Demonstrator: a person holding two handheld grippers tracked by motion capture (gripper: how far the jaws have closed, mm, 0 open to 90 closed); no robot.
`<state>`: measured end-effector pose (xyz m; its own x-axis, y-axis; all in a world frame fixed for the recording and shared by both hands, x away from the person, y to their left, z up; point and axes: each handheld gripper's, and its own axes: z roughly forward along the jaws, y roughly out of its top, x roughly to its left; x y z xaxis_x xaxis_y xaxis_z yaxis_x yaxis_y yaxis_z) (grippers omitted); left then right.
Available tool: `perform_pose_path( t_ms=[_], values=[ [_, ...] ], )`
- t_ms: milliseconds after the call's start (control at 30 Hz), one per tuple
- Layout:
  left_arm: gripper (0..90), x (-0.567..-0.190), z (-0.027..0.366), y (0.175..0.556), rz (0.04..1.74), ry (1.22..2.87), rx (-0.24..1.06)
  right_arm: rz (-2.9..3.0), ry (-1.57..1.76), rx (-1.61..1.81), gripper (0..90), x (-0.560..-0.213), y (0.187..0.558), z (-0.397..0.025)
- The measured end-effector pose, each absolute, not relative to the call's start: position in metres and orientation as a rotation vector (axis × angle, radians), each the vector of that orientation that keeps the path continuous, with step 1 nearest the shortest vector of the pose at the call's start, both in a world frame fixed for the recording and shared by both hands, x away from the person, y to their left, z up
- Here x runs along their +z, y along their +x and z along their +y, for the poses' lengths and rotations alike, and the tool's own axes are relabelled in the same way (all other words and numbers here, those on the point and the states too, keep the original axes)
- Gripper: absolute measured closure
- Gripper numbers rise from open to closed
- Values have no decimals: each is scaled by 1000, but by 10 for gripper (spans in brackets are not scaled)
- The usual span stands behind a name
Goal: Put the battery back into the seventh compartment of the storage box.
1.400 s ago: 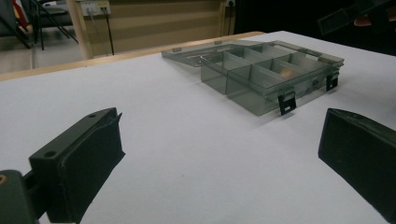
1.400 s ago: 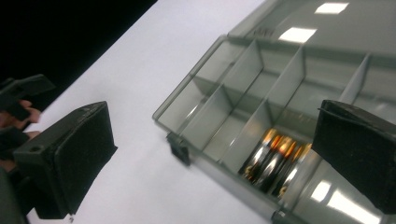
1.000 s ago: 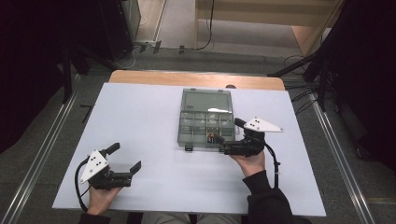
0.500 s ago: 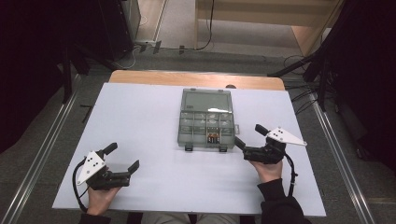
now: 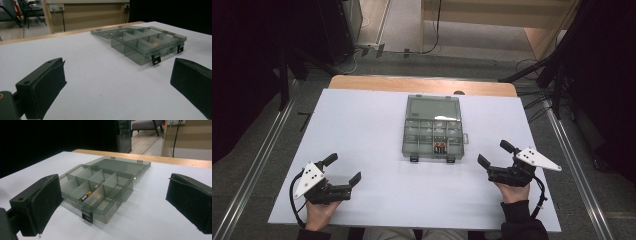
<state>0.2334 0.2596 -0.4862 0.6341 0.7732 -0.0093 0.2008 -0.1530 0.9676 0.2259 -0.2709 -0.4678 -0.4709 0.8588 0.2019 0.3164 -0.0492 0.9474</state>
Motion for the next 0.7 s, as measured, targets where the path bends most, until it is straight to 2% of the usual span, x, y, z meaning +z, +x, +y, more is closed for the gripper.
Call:
perform_pose_path(
  t_ms=[700],
  values=[
    [0, -486, 261, 233, 808, 1686, 617, 1668, 1216, 1553, 7, -464, 200, -289]
  ],
)
